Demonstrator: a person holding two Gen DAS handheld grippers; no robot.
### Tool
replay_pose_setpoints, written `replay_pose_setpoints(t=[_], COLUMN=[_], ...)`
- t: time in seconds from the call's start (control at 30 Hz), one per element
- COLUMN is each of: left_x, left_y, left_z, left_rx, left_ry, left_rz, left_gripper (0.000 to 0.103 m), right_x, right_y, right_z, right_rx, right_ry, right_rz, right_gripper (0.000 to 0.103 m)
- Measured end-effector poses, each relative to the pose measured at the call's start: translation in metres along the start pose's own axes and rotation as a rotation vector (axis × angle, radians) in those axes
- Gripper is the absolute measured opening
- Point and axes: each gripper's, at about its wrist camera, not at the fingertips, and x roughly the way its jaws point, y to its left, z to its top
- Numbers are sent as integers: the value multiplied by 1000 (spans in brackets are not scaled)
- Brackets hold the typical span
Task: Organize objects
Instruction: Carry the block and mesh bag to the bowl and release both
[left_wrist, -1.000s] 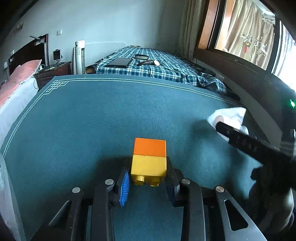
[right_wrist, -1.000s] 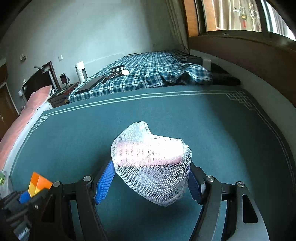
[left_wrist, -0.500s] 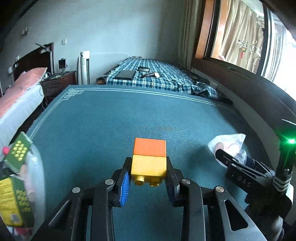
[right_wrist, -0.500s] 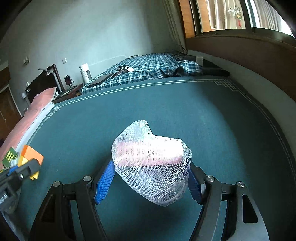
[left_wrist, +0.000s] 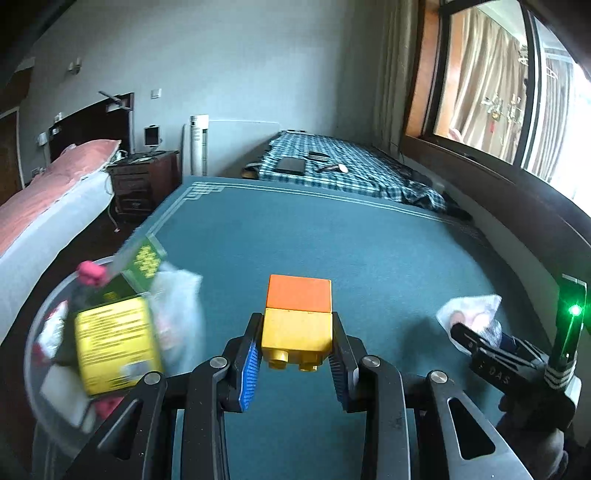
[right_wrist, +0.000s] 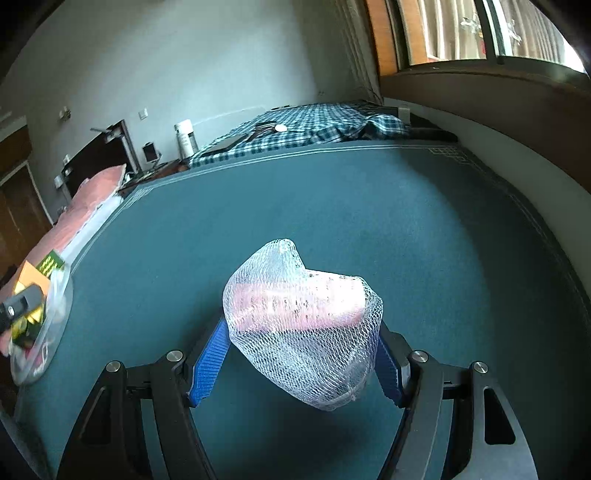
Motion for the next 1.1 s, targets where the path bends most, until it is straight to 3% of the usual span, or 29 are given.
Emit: replay_pose_setpoints(t=[0.27, 0.5, 0.73, 0.97, 1.0, 1.07, 1.1], left_x=[-39, -52, -46, -37, -36, -36, -38], left_y=[44, 94, 132, 149, 149, 150, 151], left_z=[-12, -26, -36, -46, -47, -50, -51], left_rx=[-1, -33, -66, -84, -80, -83, -85], left_ry=[-31, -17, 25, 59, 64, 67, 57], left_rz=[66, 128, 142, 86, 74, 60, 56], left_gripper=[35, 35, 35, 36, 38, 65, 71], right_x=[-22, -36, -58, -67, -68, -69, -70], right_y=[27, 67, 134, 185, 192, 204, 212], right_z=[-26, -36, -39, -33, -30, -24, -21], right_rx=[-40, -60, -157, -229, -233, -242, -252], right_ry=[18, 41, 19, -6, -10, -17, -24], right_rz=[46, 152, 292, 378, 390, 410, 420], right_gripper=[71, 71, 71, 71, 71, 71, 71])
